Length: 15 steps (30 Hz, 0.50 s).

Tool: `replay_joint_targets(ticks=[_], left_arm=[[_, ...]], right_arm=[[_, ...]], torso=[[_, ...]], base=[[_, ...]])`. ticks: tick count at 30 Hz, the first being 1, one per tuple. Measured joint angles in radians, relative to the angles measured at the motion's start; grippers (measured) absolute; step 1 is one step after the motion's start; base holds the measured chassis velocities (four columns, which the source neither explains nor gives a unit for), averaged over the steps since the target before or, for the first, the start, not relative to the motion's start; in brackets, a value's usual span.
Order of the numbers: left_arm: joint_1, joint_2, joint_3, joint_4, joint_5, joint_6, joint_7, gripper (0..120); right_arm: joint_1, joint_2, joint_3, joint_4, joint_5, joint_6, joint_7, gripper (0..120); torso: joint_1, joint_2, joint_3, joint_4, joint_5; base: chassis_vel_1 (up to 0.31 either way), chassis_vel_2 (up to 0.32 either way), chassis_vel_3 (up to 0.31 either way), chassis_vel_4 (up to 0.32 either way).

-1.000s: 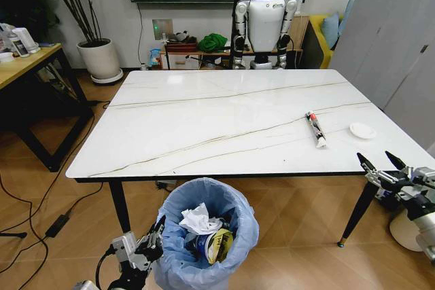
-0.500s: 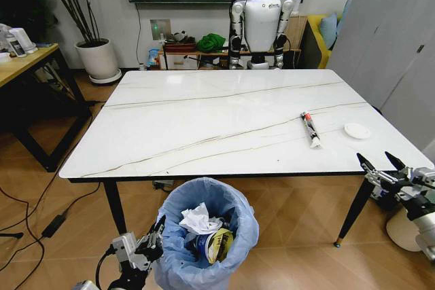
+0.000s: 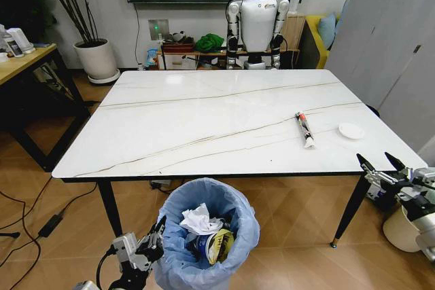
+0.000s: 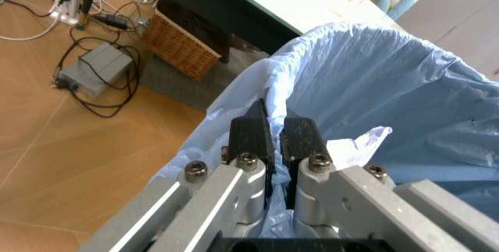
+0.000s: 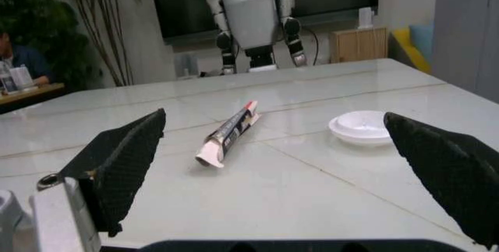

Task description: Pick up the trash bin and place the trash from the table into it.

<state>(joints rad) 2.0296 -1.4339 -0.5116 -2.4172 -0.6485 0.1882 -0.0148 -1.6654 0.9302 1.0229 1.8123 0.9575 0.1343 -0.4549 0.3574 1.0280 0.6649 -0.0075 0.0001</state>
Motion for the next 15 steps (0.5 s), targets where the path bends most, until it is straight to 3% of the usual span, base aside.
replay_joint_targets(ticks=[15], left_arm=[[0.001,0.001,0.001,0.001,0.001,0.000,0.000,0]], right_arm=[[0.002,-0.005,-0.002,-0.002,0.000,0.000,0.002,100]], torso=[[0.000,0.000,0.000,0.0000,0.0000]], base=[[-0.052,-0.047,0.040,0.046]])
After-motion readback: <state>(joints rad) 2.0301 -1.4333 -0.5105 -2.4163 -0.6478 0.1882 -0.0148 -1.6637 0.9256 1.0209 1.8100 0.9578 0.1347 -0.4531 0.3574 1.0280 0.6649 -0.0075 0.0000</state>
